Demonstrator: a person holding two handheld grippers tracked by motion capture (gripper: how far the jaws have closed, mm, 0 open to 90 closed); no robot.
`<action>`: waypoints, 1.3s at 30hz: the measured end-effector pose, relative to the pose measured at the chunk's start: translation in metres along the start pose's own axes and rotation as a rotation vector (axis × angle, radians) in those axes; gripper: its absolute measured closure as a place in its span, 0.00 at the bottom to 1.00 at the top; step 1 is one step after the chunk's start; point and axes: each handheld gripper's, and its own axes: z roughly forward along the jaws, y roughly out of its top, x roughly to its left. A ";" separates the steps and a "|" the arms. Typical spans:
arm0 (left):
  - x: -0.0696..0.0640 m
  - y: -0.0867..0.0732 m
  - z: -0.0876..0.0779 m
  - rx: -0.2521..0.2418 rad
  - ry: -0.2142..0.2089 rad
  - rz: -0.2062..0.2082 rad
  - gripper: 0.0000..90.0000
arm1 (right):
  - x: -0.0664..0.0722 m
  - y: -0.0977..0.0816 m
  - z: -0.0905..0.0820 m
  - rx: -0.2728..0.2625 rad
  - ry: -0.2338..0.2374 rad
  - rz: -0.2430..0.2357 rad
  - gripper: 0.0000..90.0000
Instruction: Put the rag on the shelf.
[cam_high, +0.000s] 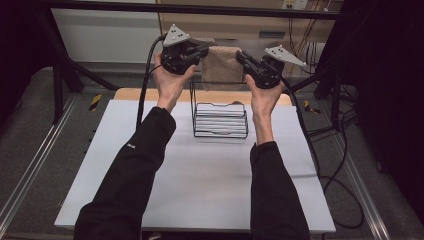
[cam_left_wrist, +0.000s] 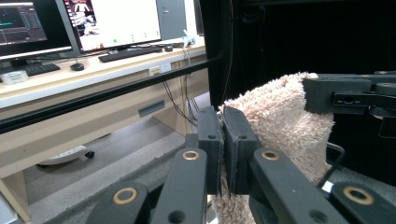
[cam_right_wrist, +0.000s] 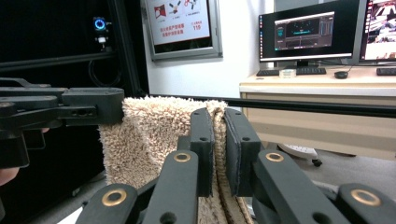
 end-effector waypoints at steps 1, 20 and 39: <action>-0.001 -0.001 -0.001 -0.001 -0.003 0.001 0.96 | 0.000 -0.001 -0.001 0.001 0.000 0.001 0.92; -0.017 -0.018 -0.014 0.019 -0.065 0.025 0.96 | -0.003 -0.020 -0.015 0.045 0.019 -0.001 0.91; -0.026 -0.031 -0.023 0.057 -0.072 0.052 0.95 | 0.002 -0.026 -0.025 0.070 0.034 -0.028 0.90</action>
